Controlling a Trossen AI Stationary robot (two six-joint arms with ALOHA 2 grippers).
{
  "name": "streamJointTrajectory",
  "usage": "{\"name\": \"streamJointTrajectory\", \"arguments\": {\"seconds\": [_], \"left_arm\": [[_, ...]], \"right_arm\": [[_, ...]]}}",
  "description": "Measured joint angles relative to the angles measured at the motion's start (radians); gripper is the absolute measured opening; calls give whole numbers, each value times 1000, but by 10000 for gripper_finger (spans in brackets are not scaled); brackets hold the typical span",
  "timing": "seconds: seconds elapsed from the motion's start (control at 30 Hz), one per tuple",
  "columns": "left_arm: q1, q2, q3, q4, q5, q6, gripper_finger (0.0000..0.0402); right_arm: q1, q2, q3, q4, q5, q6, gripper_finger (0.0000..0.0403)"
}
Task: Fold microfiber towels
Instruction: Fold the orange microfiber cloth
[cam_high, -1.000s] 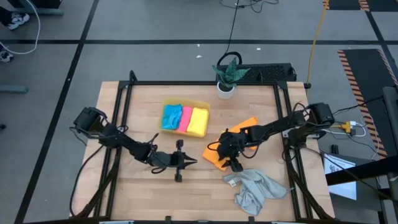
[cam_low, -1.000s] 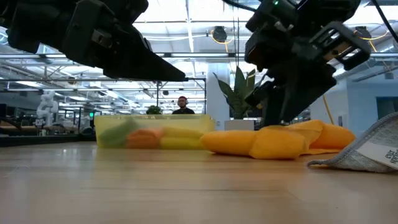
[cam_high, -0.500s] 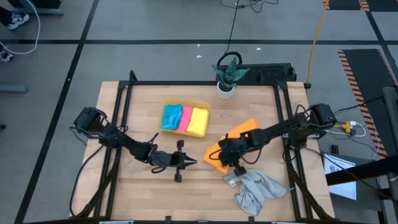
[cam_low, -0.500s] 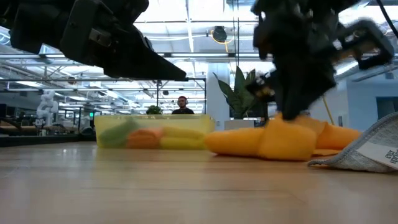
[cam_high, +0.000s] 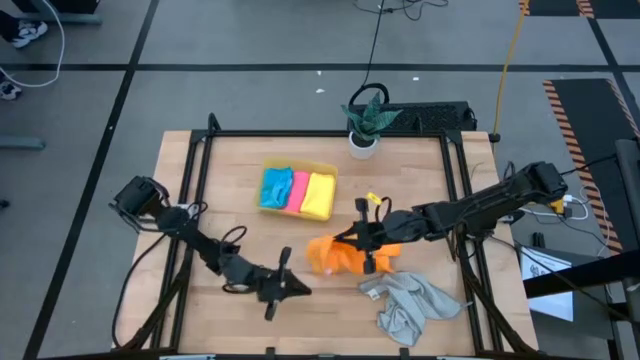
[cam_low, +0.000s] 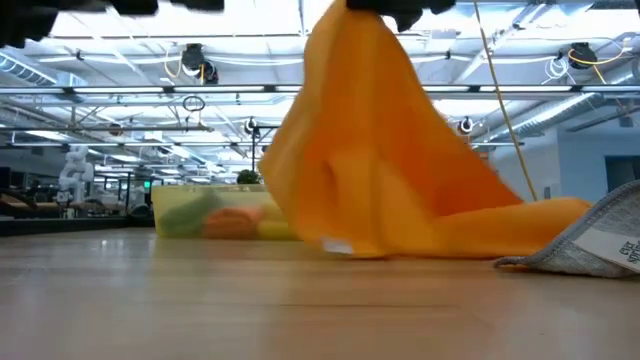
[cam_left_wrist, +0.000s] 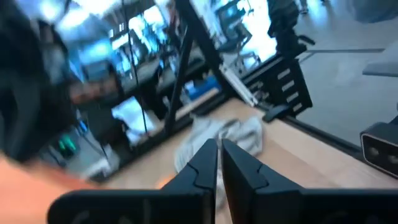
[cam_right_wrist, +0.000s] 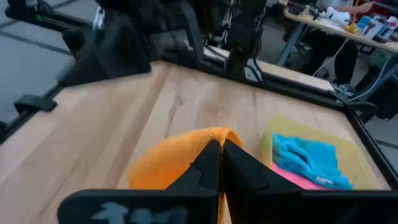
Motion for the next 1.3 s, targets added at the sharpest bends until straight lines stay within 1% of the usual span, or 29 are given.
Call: {"name": "streamJointTrajectory", "arguments": {"seconds": [0.07,0.17,0.23,0.33,0.4,0.43,0.57,0.63,0.77,0.93,1.13,1.2,1.3], "left_arm": [[-10,0,0,18,-20,48,26],[0,-1,0,22,-109,55,39],[19,-1,0,14,-162,42,61],[69,-1,0,-16,-157,-60,108],[114,-1,0,-32,-95,-176,141],[140,-1,0,-38,-42,-238,158],[243,-1,0,-60,240,-427,215],[278,-1,0,-69,317,-496,236],[310,4,0,-88,332,-548,262],[322,66,18,-84,328,-615,268],[359,212,117,-85,316,-675,269],[371,246,150,-85,349,-684,269],[383,278,184,-87,455,-690,269]], "right_arm": [[0,0,-6,5,3,2,2],[0,6,-18,1,2,2,2],[0,11,-30,5,-26,1,2],[-2,11,-50,5,-101,0,2],[-2,10,-64,4,-142,0,2],[-2,10,-69,5,-163,0,2],[-2,11,-95,6,-227,0,2],[-2,11,-109,5,-233,0,2],[-4,11,-137,6,-233,-1,2],[-21,11,-173,13,-239,-12,2],[-46,11,-228,99,-361,-12,2],[-47,11,-238,102,-364,-11,2],[-48,11,-251,103,-364,-11,2]]}}
